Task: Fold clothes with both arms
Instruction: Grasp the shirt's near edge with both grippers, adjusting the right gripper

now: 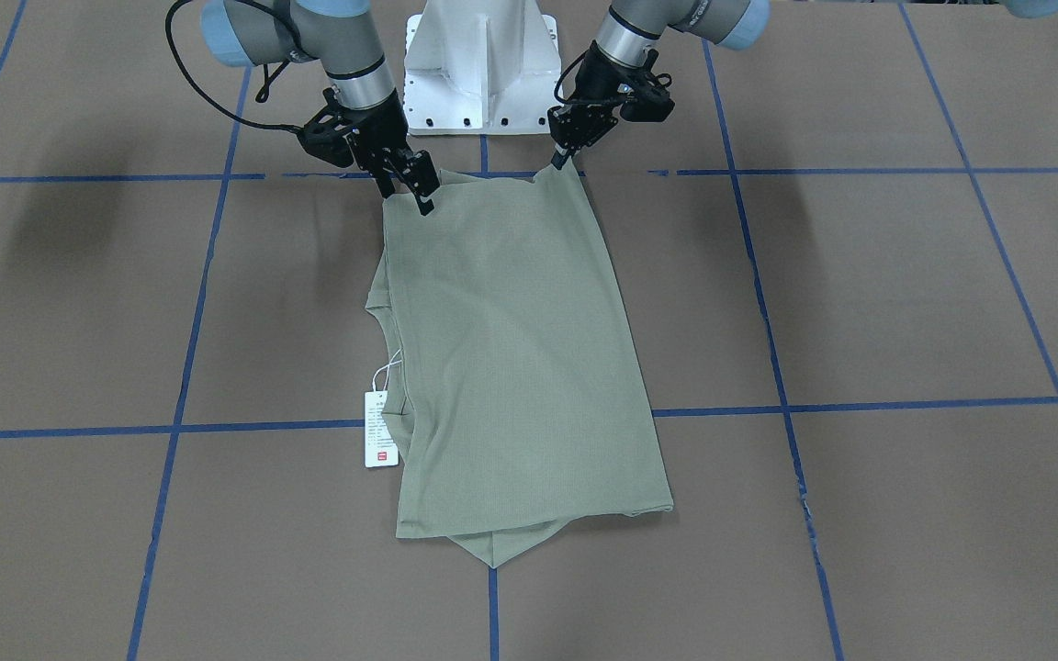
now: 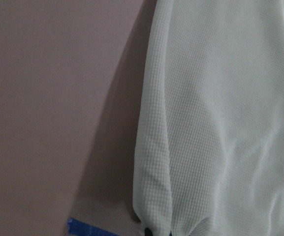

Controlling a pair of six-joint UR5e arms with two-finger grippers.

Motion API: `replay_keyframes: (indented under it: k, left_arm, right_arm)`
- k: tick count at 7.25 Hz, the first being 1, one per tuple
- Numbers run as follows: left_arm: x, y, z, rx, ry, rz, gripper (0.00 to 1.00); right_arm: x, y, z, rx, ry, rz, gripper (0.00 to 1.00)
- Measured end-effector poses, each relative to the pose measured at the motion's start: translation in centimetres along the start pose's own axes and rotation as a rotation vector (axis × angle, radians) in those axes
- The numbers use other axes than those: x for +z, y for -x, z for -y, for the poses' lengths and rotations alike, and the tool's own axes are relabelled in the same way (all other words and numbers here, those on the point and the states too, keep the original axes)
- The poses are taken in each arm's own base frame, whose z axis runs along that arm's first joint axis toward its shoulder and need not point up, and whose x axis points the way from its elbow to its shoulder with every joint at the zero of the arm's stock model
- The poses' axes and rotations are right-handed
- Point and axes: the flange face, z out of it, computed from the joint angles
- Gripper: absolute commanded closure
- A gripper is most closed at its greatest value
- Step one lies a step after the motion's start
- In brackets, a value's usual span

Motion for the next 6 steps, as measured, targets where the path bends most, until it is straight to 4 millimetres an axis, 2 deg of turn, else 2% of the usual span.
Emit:
replay_keyframes:
  k: [2,4,6]
  left_arm:
    - [0.00,0.00,0.00,0.000,0.000,0.000,1.00]
    - [0.00,0.00,0.00,0.000,0.000,0.000,1.00]
    - [-0.04,-0.03,-0.01,0.000,0.001,-0.001,1.00]
  right_arm:
    - [0.50,-0.10,-0.23,-0.003,-0.004,-0.006,0.12]
    - [0.71,0.29,-0.48,-0.003,-0.009,0.000,0.30]
    - [0.81,0.80,-0.75,-0.002,-0.010,0.006,0.29]
